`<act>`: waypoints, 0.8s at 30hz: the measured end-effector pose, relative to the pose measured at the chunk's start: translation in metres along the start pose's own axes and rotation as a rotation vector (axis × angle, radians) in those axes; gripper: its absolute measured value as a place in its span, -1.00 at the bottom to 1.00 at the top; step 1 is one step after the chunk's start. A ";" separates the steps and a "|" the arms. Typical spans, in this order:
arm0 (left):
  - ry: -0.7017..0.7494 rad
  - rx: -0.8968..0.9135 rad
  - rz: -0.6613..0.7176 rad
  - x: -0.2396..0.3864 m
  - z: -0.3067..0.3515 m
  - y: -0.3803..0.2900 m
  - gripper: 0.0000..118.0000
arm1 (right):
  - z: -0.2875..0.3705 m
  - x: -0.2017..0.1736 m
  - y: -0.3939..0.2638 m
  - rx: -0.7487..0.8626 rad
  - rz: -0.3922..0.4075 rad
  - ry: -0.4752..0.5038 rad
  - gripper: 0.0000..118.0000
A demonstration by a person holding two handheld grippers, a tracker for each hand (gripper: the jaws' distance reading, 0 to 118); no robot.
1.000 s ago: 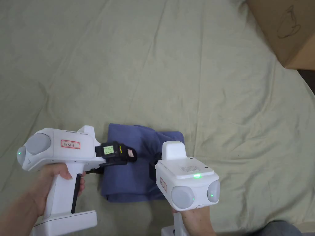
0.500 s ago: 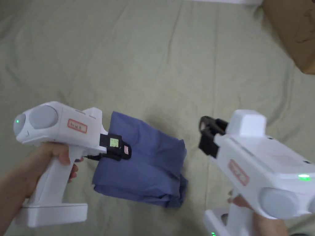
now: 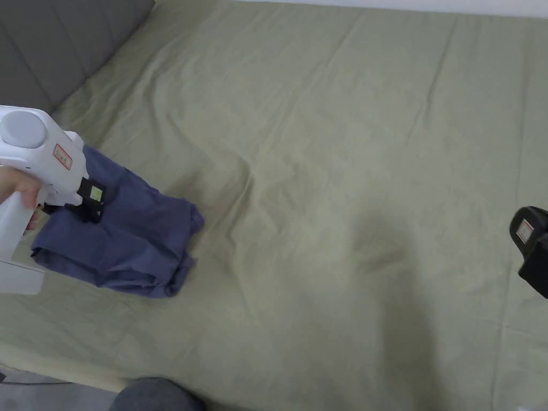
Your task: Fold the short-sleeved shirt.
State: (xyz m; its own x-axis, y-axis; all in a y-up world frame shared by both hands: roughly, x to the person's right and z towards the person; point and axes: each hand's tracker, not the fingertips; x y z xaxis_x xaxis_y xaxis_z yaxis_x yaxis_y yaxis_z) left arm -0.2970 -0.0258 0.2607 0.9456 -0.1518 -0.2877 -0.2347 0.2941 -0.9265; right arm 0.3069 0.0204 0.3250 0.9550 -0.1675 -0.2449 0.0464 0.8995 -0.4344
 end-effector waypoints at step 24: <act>-0.180 1.172 0.071 0.180 0.241 -0.066 -1.00 | 0.092 0.073 0.103 0.303 0.164 -0.144 -1.00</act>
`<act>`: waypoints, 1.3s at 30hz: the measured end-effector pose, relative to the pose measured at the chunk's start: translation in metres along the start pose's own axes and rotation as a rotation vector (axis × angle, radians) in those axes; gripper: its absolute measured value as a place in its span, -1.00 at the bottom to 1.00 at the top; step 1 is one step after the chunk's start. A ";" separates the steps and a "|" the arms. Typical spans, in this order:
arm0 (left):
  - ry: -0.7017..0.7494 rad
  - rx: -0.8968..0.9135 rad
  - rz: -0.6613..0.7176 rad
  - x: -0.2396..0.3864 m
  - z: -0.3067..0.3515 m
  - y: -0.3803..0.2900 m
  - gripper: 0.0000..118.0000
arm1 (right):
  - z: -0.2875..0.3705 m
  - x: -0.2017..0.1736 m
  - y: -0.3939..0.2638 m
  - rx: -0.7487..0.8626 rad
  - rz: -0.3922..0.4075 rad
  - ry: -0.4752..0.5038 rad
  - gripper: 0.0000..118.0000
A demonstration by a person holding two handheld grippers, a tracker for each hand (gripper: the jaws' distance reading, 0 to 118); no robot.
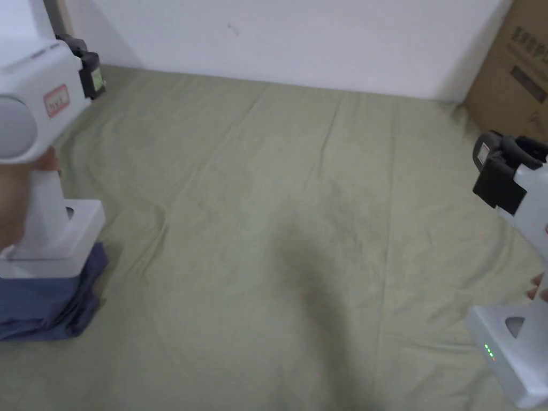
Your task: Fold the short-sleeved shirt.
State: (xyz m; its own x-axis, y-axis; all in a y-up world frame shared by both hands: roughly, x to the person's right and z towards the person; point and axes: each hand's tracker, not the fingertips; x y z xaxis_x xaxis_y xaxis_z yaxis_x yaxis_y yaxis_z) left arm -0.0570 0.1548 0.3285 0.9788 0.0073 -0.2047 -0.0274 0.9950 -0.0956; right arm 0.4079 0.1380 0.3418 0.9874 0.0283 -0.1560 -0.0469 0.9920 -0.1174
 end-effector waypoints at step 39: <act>-0.165 -0.115 -0.024 0.127 0.068 -0.142 1.00 | 0.034 -0.030 -0.095 -0.145 -0.037 -0.068 0.79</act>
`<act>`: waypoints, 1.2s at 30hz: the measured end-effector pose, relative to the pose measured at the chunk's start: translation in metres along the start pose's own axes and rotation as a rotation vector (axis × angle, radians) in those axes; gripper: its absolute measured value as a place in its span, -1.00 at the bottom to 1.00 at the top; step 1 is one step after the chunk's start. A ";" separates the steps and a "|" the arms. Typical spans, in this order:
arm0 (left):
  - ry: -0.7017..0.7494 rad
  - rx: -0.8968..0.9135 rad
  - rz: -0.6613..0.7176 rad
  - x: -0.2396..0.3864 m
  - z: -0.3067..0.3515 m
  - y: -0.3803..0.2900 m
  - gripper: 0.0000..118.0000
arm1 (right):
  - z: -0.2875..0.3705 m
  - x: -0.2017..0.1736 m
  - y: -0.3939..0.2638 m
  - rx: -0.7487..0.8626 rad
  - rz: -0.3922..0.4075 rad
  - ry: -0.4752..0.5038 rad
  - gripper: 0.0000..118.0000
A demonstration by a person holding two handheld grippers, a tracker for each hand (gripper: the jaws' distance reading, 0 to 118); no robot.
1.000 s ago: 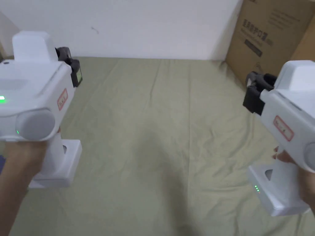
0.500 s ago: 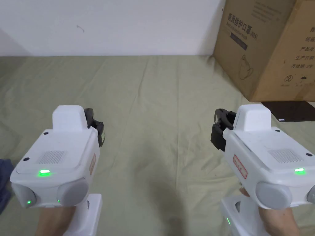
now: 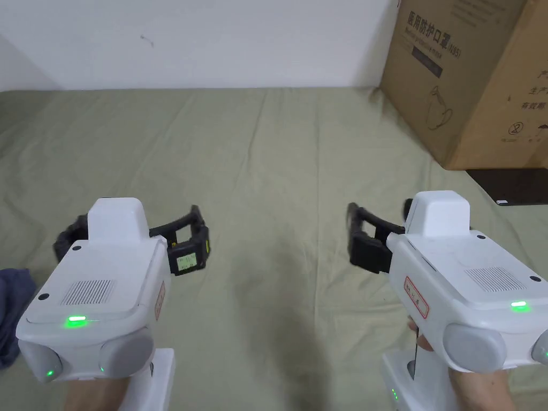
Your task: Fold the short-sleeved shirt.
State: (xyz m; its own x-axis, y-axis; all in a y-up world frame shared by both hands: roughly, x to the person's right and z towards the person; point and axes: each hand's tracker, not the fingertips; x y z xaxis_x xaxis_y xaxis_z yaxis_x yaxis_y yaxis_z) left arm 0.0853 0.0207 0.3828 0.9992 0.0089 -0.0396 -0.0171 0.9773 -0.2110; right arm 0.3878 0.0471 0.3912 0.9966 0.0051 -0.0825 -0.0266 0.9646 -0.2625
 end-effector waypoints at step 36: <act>0.016 0.037 -0.049 0.003 0.008 0.006 1.00 | 0.010 0.000 0.011 0.047 -0.002 -0.011 0.93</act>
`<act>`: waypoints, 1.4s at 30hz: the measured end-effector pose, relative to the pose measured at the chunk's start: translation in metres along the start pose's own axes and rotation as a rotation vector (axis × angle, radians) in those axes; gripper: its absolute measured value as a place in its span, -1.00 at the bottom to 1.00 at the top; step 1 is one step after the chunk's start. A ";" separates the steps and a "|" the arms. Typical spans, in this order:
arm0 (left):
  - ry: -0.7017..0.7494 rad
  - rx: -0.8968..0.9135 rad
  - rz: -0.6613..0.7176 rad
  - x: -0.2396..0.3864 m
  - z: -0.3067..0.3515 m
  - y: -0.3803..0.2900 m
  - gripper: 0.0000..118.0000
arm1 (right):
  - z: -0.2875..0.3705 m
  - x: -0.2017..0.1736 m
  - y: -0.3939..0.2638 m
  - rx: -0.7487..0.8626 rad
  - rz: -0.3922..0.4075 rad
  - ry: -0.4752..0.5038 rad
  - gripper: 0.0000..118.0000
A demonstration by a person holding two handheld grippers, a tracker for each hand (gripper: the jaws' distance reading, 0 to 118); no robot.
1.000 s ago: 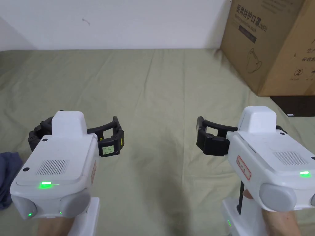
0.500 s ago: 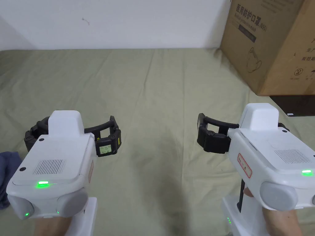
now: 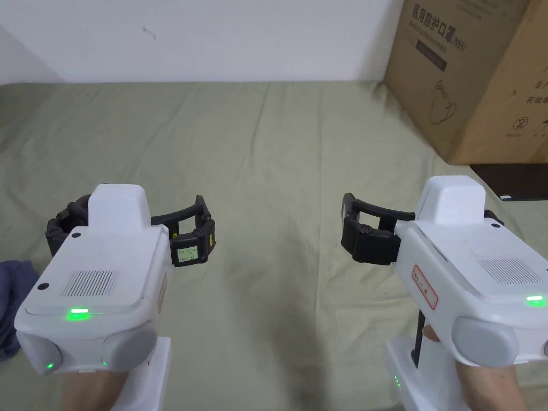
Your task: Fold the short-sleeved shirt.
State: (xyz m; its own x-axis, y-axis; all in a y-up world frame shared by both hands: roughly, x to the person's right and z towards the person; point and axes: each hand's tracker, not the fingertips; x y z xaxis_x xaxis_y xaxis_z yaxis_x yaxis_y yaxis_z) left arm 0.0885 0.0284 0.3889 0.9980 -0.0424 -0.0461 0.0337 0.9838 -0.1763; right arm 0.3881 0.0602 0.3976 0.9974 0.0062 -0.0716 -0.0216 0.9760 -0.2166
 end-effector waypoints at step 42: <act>0.000 -0.003 0.001 0.001 0.002 -0.002 1.00 | 0.001 -0.005 0.003 0.007 0.024 0.004 0.94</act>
State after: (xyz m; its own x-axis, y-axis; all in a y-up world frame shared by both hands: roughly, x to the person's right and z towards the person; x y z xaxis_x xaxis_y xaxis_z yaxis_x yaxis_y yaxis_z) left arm 0.0894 0.0267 0.3913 0.9981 -0.0411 -0.0463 0.0322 0.9833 -0.1790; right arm 0.3834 0.0631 0.3988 0.9963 0.0289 -0.0807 -0.0452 0.9771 -0.2081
